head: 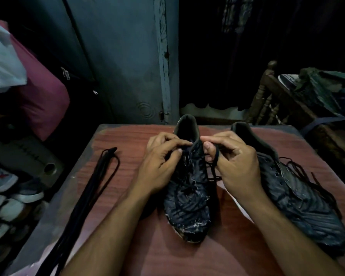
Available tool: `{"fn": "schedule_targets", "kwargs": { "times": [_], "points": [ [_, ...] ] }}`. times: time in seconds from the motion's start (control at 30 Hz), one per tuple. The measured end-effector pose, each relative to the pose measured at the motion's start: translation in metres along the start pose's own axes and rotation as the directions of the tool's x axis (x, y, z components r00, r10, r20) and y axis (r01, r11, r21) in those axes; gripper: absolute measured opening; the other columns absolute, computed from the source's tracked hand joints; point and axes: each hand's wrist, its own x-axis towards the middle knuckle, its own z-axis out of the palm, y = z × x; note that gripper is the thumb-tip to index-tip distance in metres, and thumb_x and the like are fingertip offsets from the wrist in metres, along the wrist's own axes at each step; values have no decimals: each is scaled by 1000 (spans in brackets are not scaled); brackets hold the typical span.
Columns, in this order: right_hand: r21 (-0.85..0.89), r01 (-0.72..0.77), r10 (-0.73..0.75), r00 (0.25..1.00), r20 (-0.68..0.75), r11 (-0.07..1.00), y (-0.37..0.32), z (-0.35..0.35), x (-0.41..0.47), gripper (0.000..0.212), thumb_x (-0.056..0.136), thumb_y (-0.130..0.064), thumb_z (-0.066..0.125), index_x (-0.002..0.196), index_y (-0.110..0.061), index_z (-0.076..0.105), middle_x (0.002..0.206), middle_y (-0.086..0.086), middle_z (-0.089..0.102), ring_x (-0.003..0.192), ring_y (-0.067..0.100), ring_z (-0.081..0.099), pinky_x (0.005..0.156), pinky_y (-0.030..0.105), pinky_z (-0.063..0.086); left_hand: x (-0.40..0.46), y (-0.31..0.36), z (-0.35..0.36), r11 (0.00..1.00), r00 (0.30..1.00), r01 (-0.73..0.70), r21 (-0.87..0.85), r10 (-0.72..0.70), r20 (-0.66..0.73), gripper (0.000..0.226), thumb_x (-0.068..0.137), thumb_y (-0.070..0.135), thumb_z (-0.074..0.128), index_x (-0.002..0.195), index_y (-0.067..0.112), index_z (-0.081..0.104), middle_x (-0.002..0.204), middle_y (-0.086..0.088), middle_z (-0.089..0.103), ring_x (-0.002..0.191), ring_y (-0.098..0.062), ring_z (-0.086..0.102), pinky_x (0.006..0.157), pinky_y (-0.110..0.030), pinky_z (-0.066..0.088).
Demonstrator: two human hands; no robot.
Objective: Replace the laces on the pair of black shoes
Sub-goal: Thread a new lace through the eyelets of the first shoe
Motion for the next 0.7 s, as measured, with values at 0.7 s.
{"fn": "schedule_targets", "kwargs": {
  "times": [0.7],
  "points": [
    [-116, -103, 104, 995, 2, 988, -7, 3, -3, 20, 83, -4, 82, 81, -21, 72, 80, -12, 73, 76, 7, 72, 70, 27, 60, 1, 1, 5, 997, 999, 22, 74, -20, -33, 21, 87, 29, 78, 104, 40, 73, 100, 23, 51, 112, 0, 39, 90, -1, 24]
  ]
}}
